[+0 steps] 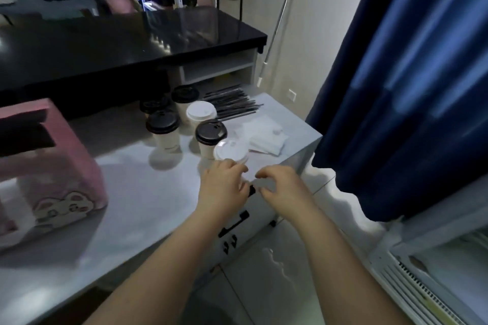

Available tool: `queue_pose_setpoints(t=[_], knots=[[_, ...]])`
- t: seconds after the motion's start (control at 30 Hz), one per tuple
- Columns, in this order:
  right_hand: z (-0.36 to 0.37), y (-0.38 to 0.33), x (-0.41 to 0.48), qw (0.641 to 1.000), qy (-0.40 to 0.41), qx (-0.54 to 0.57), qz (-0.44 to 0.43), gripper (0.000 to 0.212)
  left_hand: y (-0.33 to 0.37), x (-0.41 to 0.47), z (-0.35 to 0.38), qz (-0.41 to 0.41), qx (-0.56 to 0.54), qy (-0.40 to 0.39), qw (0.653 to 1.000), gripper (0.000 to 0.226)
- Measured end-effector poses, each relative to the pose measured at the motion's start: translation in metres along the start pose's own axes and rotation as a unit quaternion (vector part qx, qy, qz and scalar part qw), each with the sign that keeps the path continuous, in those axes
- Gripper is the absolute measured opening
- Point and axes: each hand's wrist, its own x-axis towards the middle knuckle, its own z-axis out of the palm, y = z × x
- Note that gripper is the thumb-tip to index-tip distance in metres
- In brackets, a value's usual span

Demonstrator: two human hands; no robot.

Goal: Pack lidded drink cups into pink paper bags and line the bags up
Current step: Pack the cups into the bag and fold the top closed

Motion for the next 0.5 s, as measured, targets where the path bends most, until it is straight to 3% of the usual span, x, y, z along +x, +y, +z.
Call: queue_pose_setpoints(t=[0.27,0.5], knots=[[-0.024,0.121,0.012,1.0,-0.017,0.022,0.002,0.029,0.079,0.034,0.077,-0.092,0.014,-0.048,0.995,0.04],[-0.027,0.161,0.055,0.996,0.008,0.092,-0.006,0.025,0.093,0.068,0.097,-0.141,0.027,-0.069,0.987,0.047]])
